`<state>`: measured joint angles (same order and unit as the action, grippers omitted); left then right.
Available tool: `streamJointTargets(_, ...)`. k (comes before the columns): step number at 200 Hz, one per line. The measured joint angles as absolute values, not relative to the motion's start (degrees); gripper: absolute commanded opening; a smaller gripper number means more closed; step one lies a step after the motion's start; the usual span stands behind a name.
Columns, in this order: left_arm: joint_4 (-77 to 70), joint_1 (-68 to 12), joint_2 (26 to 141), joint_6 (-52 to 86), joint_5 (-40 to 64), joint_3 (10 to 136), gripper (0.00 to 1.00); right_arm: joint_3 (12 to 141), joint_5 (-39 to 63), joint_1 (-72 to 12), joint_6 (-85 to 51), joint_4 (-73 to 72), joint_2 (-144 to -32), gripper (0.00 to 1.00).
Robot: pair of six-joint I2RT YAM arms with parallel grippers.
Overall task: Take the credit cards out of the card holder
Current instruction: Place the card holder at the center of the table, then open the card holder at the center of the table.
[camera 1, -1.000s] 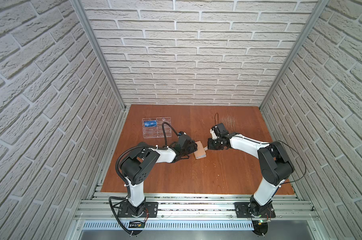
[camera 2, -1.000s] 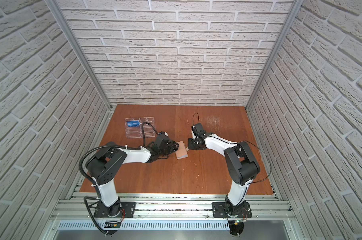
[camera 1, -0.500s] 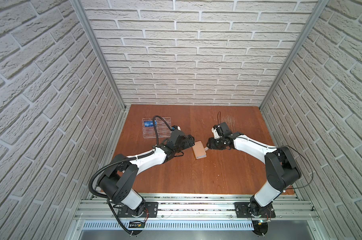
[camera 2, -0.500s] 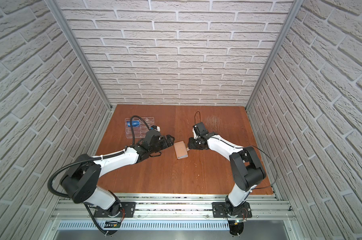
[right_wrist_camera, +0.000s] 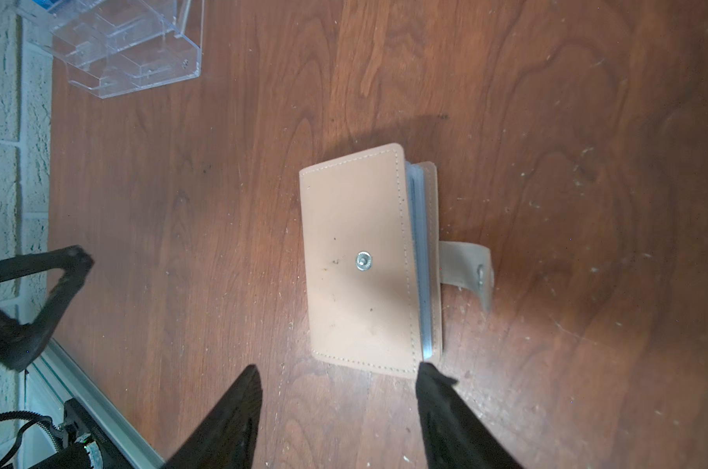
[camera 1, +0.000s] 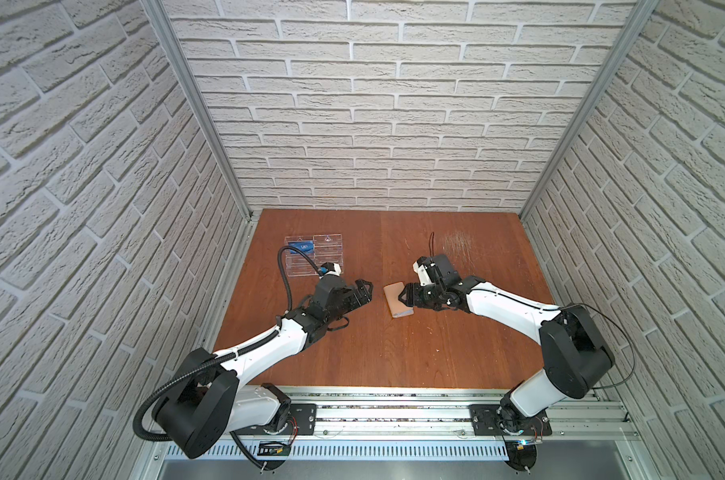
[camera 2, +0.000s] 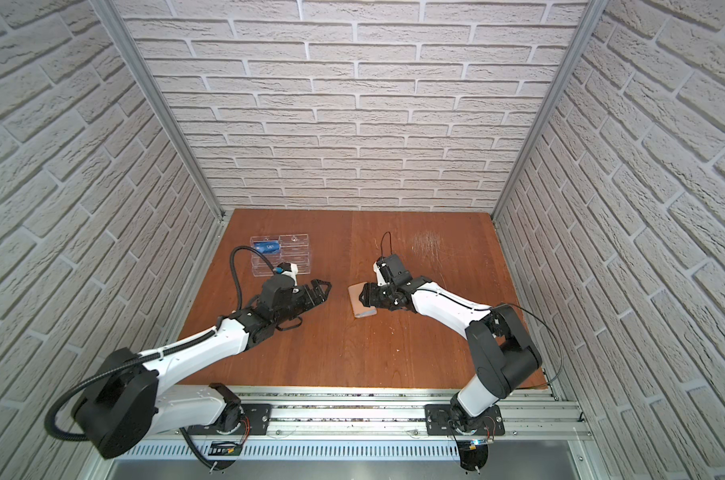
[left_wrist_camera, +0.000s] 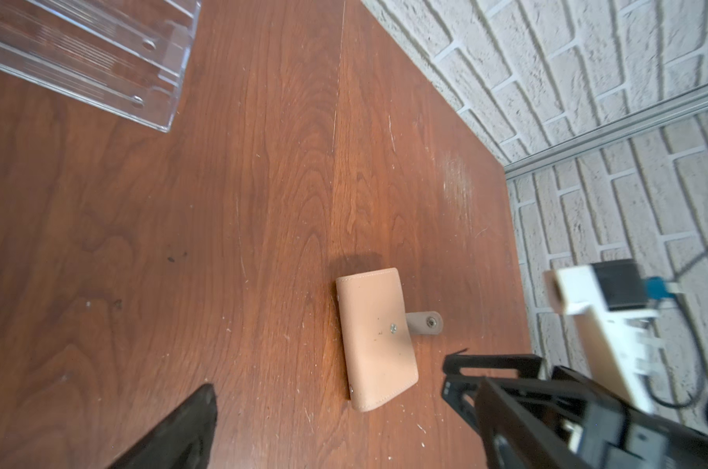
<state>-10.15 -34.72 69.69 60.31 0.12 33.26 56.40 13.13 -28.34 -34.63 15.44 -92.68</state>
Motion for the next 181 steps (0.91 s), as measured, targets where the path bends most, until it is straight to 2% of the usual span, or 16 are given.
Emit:
streamJointTargets(61, -12.0, -34.2, 67.3, 60.2, 2.5, 30.7, 0.98, 56.4, 13.1, -28.3, -35.7, 13.2, -96.7, 0.64)
streamJointTargets(181, -15.8, -34.1, 71.7, 60.5, 4.4, 30.7, 0.98, 58.2, 11.8, -31.2, -35.8, 12.5, -97.9, 0.64)
